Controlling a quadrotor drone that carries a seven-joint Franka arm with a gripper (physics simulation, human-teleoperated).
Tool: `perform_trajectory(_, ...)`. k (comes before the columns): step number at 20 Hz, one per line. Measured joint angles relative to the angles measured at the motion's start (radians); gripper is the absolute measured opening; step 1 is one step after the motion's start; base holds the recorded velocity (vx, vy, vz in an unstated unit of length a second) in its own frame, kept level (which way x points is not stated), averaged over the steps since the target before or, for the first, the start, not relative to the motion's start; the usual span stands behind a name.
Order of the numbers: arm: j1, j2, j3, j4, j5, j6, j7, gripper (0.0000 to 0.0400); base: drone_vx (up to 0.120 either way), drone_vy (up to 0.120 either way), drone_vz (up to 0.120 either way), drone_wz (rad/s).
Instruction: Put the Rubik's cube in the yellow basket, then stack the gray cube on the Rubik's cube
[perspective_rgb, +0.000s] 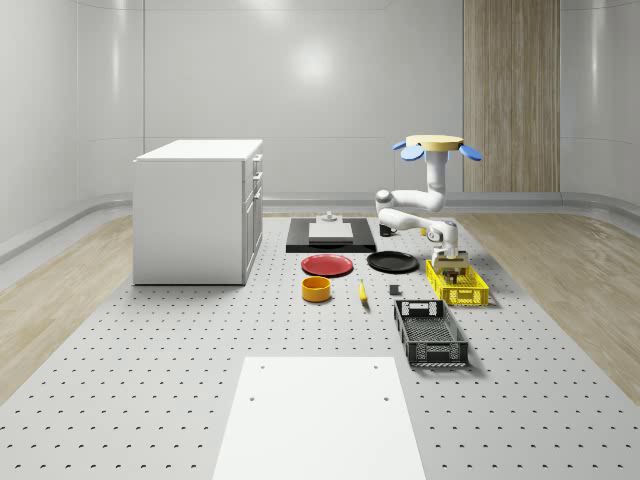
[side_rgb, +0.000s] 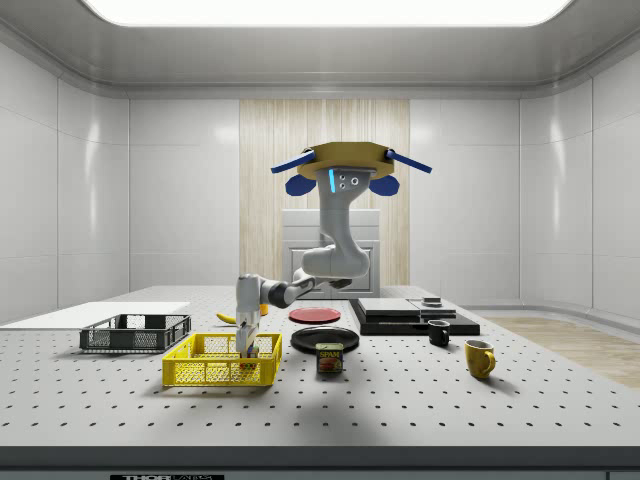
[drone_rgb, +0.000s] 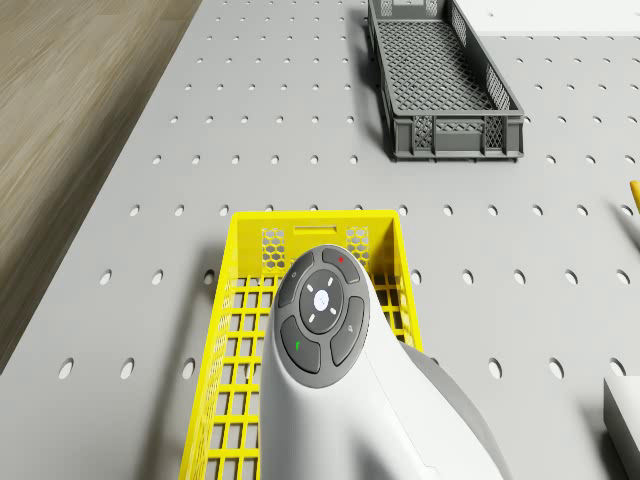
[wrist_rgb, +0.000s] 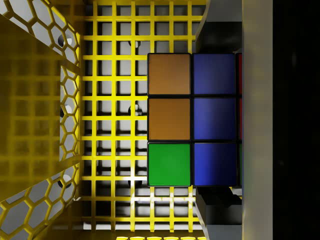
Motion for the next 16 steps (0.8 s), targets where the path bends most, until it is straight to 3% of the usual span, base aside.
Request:
perform_trajectory(3,0.005,0.002,0.017,-0.007,0.015,-0.010,-0.001,0.0383,0.000,0.000,0.013,0.000)
perform_trajectory(9,0.016,0.003,0.058,-0.023,0.052,-0.030,-0.002,0.0396,0.000,0.000,0.120,0.000)
perform_trajectory(12,0.018,0.004,0.066,-0.026,0.059,-0.034,-0.002,0.0398,0.080,-0.080,0.107,0.000)
perform_trajectory(16,0.019,0.004,0.071,-0.027,0.064,-0.037,-0.002,0.0399,0.000,-0.030,0.000,0.000)
